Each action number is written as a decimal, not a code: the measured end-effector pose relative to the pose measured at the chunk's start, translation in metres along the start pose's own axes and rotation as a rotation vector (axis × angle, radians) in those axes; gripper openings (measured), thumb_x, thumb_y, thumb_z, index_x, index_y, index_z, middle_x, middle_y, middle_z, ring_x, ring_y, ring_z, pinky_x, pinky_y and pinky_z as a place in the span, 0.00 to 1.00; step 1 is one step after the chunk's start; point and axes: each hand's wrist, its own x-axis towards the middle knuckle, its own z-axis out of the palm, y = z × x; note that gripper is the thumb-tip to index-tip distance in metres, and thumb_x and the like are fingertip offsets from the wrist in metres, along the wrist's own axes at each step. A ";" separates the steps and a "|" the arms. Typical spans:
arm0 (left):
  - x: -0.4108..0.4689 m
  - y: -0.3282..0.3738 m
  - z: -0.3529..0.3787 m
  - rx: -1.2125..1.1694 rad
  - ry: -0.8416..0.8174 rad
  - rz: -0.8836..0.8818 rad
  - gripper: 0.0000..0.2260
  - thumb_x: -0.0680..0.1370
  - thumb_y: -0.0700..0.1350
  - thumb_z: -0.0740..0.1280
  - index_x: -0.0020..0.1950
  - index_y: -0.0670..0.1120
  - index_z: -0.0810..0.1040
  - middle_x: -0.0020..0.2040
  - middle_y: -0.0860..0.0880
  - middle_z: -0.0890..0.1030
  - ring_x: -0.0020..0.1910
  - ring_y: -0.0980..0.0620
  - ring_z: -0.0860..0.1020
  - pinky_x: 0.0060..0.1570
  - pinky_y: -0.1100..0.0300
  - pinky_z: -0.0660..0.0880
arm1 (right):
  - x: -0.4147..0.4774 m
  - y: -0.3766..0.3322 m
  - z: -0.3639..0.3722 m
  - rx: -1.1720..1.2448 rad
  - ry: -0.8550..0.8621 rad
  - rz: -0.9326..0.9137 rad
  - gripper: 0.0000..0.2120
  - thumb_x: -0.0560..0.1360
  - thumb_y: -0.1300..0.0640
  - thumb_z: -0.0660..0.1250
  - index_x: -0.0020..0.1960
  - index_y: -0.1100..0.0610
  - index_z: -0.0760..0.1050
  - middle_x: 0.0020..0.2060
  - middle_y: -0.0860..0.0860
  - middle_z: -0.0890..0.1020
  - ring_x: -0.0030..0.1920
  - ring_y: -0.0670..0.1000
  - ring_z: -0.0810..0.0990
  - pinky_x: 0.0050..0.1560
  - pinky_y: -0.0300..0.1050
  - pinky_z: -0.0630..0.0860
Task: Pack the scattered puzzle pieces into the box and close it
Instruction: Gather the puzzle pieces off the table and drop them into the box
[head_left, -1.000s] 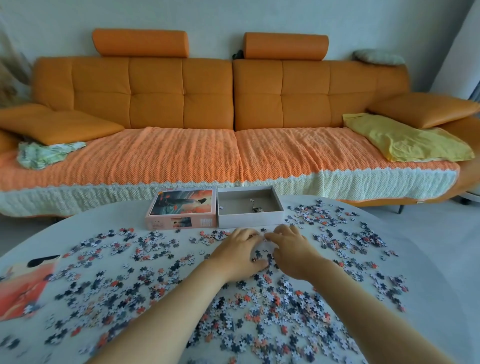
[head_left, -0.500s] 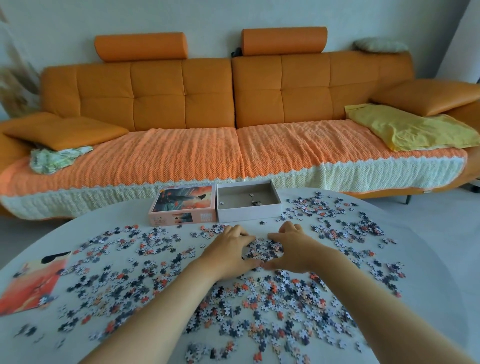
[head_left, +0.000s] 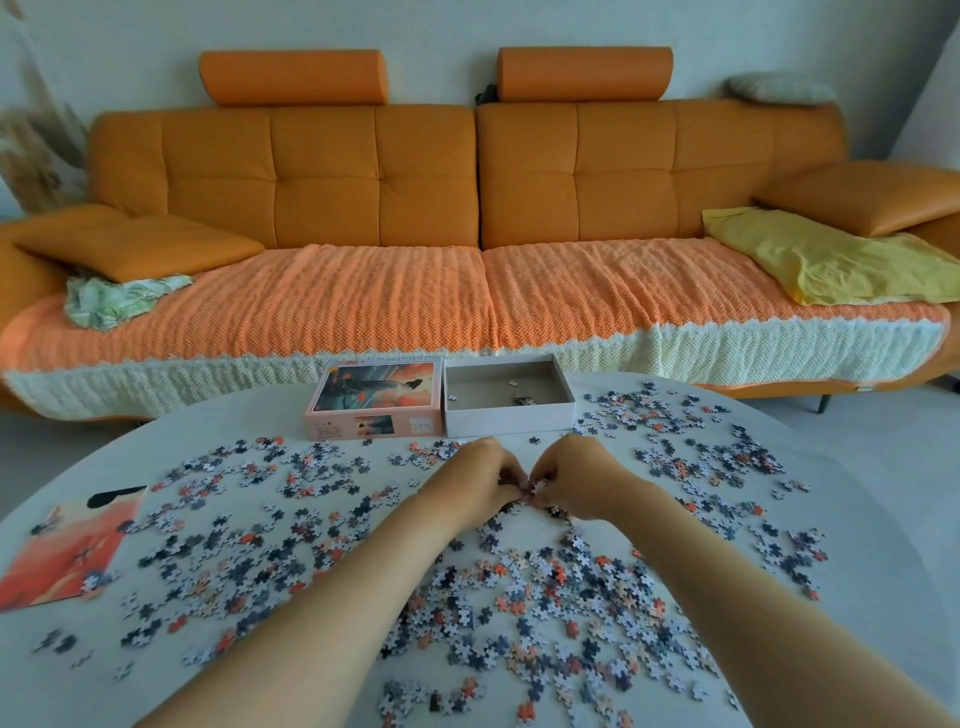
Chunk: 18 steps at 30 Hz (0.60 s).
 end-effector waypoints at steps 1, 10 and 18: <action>0.001 -0.002 -0.001 -0.016 0.010 0.000 0.07 0.75 0.41 0.71 0.52 0.47 0.85 0.50 0.50 0.81 0.42 0.57 0.75 0.46 0.67 0.69 | 0.002 0.001 -0.001 0.028 0.004 0.002 0.06 0.71 0.52 0.74 0.47 0.52 0.84 0.39 0.50 0.84 0.40 0.49 0.81 0.42 0.38 0.75; 0.043 -0.020 -0.023 -0.218 0.095 -0.070 0.04 0.75 0.43 0.72 0.49 0.49 0.83 0.42 0.57 0.80 0.40 0.63 0.75 0.42 0.66 0.70 | 0.037 0.007 -0.041 0.309 0.122 0.028 0.03 0.71 0.57 0.76 0.44 0.54 0.84 0.31 0.49 0.85 0.31 0.45 0.84 0.33 0.34 0.77; 0.100 -0.027 -0.042 -0.111 0.339 -0.043 0.07 0.77 0.40 0.69 0.53 0.43 0.83 0.48 0.48 0.82 0.43 0.54 0.76 0.43 0.64 0.68 | 0.084 0.012 -0.050 0.254 0.504 -0.043 0.09 0.75 0.61 0.67 0.49 0.53 0.85 0.38 0.52 0.82 0.32 0.49 0.73 0.28 0.38 0.67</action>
